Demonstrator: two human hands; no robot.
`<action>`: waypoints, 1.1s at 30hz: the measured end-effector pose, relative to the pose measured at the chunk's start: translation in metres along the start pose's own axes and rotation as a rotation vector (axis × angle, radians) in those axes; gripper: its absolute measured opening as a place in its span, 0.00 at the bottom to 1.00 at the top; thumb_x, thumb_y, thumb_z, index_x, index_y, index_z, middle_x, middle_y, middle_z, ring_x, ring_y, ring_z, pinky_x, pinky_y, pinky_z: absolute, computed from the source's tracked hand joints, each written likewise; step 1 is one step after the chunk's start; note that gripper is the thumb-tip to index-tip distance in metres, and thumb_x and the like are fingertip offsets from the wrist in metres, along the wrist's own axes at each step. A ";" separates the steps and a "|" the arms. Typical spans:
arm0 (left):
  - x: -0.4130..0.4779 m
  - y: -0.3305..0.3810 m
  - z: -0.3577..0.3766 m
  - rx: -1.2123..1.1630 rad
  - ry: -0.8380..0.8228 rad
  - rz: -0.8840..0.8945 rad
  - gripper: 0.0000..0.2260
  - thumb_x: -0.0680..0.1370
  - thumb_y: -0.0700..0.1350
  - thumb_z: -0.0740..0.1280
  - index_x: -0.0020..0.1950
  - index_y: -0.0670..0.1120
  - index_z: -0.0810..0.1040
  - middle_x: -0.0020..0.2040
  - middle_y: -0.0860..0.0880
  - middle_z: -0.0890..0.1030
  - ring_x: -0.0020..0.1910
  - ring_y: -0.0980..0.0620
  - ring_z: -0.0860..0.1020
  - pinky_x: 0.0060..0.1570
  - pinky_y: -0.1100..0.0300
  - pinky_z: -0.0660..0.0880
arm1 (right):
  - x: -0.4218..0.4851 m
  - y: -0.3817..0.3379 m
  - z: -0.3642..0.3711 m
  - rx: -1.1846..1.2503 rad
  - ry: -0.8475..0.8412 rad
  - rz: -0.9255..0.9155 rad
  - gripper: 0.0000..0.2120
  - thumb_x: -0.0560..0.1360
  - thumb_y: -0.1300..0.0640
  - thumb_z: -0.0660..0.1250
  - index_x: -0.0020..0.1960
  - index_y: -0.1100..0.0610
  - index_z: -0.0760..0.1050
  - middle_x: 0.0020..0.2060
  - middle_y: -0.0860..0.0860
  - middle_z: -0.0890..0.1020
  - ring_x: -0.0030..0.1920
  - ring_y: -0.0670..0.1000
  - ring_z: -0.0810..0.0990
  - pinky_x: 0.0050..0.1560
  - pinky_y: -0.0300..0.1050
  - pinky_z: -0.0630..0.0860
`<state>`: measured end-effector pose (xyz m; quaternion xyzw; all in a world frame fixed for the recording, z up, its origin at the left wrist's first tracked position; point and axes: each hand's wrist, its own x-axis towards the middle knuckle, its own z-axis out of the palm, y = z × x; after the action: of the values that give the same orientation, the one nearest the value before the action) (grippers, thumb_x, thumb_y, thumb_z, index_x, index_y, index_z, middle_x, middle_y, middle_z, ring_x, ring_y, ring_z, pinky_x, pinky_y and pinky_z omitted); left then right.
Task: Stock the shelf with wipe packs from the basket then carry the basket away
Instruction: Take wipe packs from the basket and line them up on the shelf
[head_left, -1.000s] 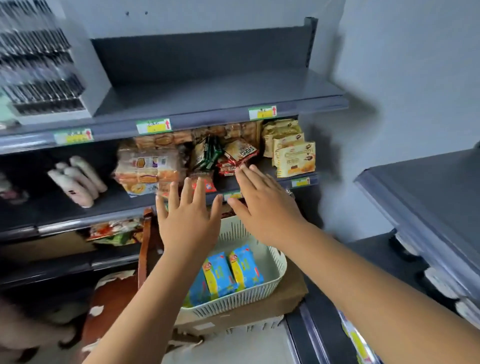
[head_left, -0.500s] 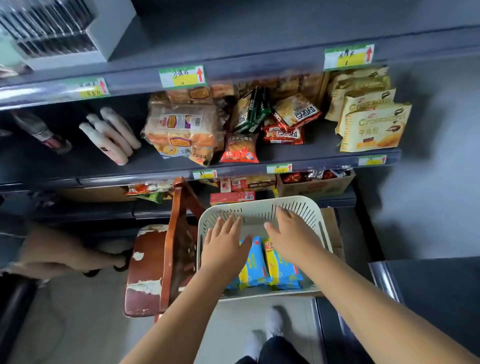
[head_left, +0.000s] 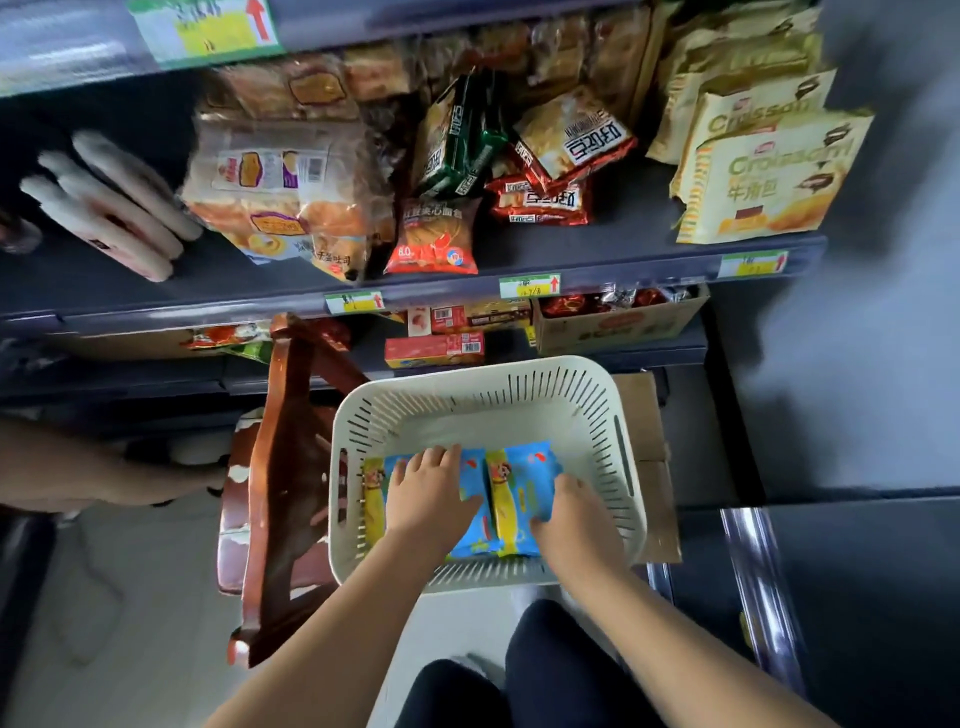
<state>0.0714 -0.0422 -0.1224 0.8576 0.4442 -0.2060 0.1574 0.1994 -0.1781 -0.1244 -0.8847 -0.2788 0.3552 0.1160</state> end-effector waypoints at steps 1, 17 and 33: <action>0.000 0.000 -0.002 0.020 0.019 0.008 0.32 0.77 0.63 0.69 0.76 0.52 0.66 0.72 0.51 0.72 0.74 0.47 0.69 0.76 0.48 0.61 | -0.002 -0.001 0.002 0.040 0.005 0.021 0.10 0.73 0.55 0.69 0.52 0.56 0.72 0.48 0.51 0.78 0.49 0.56 0.80 0.48 0.52 0.78; 0.005 -0.037 -0.061 -0.398 -0.201 0.200 0.14 0.74 0.53 0.77 0.38 0.50 0.75 0.34 0.54 0.72 0.35 0.53 0.71 0.38 0.53 0.68 | -0.022 -0.019 -0.026 0.672 0.136 0.107 0.14 0.74 0.54 0.66 0.58 0.45 0.81 0.44 0.42 0.84 0.47 0.52 0.83 0.50 0.51 0.80; -0.067 -0.033 -0.176 -0.961 0.000 0.284 0.12 0.73 0.53 0.77 0.46 0.45 0.83 0.42 0.48 0.87 0.42 0.47 0.86 0.48 0.46 0.84 | -0.145 -0.086 -0.145 0.855 0.473 -0.248 0.21 0.74 0.66 0.66 0.54 0.41 0.83 0.47 0.37 0.85 0.46 0.40 0.84 0.43 0.36 0.79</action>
<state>0.0466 0.0090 0.0602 0.7400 0.3678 0.0455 0.5612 0.1789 -0.1925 0.0969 -0.7745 -0.1772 0.2109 0.5695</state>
